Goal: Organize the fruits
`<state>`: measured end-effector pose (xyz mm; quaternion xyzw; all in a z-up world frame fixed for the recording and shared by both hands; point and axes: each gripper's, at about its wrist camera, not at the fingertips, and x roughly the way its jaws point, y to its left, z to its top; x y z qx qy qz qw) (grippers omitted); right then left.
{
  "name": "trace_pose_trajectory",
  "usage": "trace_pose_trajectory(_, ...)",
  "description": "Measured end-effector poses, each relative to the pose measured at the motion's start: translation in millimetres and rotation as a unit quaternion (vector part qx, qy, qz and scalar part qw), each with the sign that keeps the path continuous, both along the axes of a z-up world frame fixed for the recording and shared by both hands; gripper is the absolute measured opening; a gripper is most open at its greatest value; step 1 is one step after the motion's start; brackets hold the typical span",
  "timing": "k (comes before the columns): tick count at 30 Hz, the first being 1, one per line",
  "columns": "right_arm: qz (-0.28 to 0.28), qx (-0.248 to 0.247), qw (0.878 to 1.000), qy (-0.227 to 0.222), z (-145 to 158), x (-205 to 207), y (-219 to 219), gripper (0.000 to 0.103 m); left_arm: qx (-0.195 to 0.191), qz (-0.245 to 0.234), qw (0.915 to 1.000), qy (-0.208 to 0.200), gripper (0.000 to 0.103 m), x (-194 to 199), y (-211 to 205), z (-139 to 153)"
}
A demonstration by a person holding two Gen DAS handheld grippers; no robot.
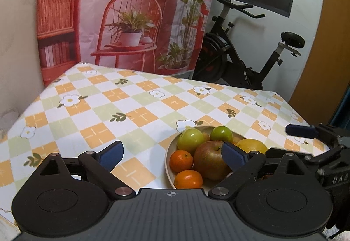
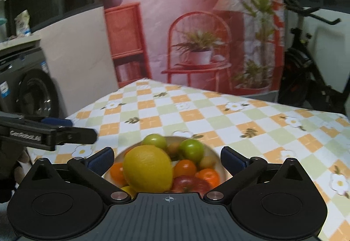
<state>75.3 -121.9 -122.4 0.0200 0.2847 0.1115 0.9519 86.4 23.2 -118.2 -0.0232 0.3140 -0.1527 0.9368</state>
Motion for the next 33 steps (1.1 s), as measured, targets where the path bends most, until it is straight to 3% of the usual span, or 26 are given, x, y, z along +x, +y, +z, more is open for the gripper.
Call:
trace_pose_trajectory(11, -0.074, 0.013, 0.997, -0.024, 40, -36, -33, 0.103, 0.013, 0.002, 0.9986, -0.051, 0.098, -28, -1, 46)
trace_pose_trajectory(18, -0.096, 0.019, 0.995, -0.028, 69, -55, -42, 0.103, 0.051, 0.016, 0.9941, -0.095, 0.098, -51, -10, 73)
trace_pose_trajectory(33, -0.116, -0.015, 0.993, -0.029, 101, -66, -34, 0.103, 0.053, 0.021, 0.9946, -0.086, 0.098, -55, -14, 93)
